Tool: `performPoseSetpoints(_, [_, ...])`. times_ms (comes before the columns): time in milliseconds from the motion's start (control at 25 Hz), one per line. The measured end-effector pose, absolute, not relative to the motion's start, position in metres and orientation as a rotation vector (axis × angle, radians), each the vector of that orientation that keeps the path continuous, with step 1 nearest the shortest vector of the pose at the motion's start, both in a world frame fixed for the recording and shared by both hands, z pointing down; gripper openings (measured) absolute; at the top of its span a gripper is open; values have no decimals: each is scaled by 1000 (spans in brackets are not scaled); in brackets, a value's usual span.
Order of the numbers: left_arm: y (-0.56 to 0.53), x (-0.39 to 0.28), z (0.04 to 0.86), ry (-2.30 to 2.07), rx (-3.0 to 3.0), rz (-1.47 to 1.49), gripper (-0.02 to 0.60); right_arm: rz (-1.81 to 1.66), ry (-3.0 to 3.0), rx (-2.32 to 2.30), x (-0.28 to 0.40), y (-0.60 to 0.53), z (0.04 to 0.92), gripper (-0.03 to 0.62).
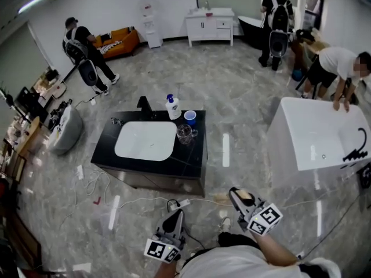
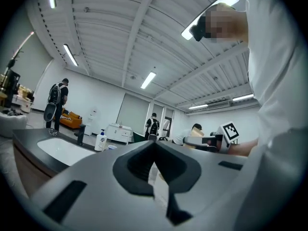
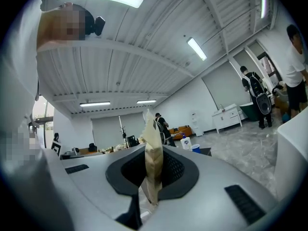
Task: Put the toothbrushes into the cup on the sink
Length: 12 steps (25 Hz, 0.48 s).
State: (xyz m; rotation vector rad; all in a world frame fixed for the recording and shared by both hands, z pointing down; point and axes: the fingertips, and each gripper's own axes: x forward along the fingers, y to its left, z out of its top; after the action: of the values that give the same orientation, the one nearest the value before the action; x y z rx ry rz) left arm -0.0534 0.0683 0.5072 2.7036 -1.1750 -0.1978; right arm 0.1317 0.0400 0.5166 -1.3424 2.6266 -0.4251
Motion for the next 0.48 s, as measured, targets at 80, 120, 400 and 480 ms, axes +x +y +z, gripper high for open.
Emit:
performPoseSetpoints(80, [43, -42, 506, -1226, 2690, -199, -2, -436, 2641, -1306, 144, 21, 522, 51])
performPoseSetpoints(120, [31, -37, 503, -1253, 2689, -198, -2, -439, 2650, -1286, 149, 13, 523, 51])
performPoseSetpoints(400, [-11, -26, 492, -1457, 2622, -163, -2, -521, 2696, -1174, 178, -34, 532, 51])
performPoseSetpoints(480, [-11, -31, 494, -1509, 2589, -139, -2, -537, 2703, -1153, 182, -42, 533, 51])
